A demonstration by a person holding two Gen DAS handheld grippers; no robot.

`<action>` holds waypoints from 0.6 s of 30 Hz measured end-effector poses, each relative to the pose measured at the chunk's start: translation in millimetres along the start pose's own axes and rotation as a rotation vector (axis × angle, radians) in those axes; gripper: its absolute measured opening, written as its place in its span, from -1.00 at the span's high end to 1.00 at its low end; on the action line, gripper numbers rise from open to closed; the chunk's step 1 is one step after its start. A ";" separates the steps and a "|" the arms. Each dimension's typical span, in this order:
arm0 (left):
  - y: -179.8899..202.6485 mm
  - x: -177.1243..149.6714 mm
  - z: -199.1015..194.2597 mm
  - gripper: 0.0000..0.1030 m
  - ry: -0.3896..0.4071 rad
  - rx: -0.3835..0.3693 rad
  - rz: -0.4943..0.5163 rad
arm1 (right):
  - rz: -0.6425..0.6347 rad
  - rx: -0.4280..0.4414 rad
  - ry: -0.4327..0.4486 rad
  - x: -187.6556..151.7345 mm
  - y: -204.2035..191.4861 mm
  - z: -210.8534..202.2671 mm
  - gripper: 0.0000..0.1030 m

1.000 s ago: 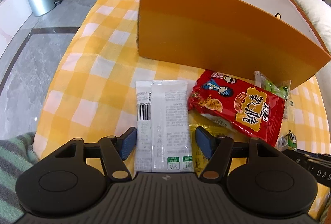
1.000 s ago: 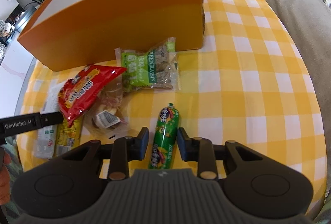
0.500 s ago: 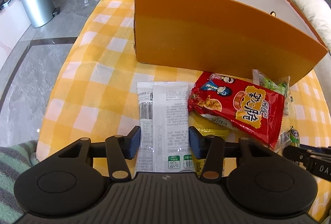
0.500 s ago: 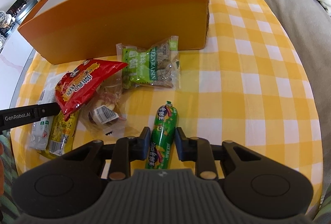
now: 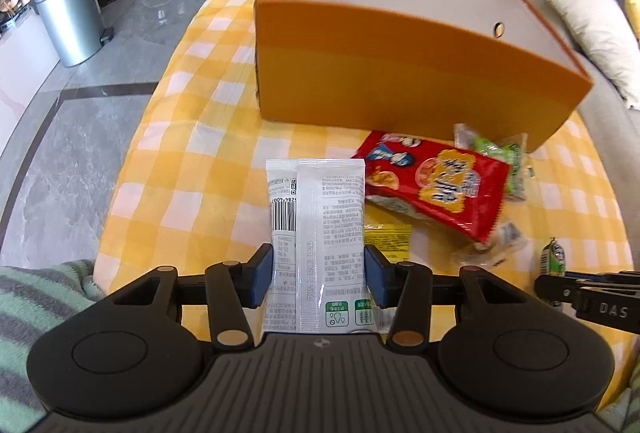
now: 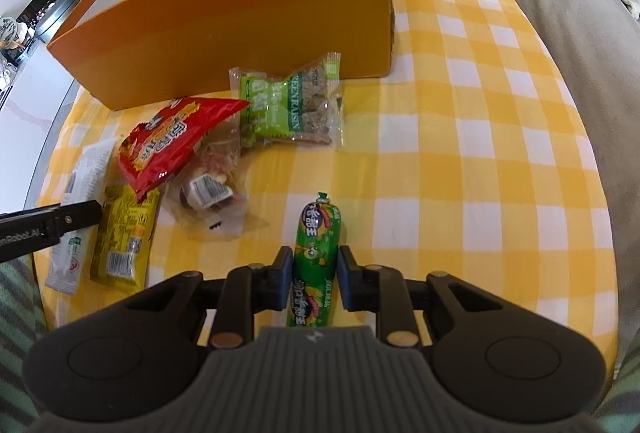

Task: Organize snacks
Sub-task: 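Carry the green candy and white packet up and over the orange box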

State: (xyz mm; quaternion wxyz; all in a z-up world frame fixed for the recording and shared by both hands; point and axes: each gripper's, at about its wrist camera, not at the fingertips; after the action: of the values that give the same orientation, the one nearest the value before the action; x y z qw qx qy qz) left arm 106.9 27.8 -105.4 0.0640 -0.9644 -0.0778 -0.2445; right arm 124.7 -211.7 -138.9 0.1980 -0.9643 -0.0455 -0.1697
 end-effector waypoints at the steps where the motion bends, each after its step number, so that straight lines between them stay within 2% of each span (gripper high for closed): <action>1: -0.1 -0.5 -4.5 -0.05 0.007 -0.006 -0.003 | 0.002 0.004 0.002 -1.4 0.1 -2.6 0.61; 9: 2.7 2.1 -38.7 -0.05 0.070 -0.053 -0.006 | -0.001 0.019 0.053 -4.3 -6.3 -33.1 0.61; 18: 8.3 34.7 -78.5 -0.05 0.193 -0.102 0.010 | -0.051 0.064 0.177 7.0 -20.6 -82.1 0.61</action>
State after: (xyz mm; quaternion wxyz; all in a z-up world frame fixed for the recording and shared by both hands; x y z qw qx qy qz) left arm 102.4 11.1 -21.0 0.0233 -0.9388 -0.0541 -0.3394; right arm 102.6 -225.3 -58.0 0.2276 -0.9373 -0.0577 -0.2575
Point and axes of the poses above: each gripper's, at about its wrist camera, not at the fingertips, and z roughly the way its jaws point, y to its right, x to its top, and after that the axes turned 11 degrees about x, right-handed
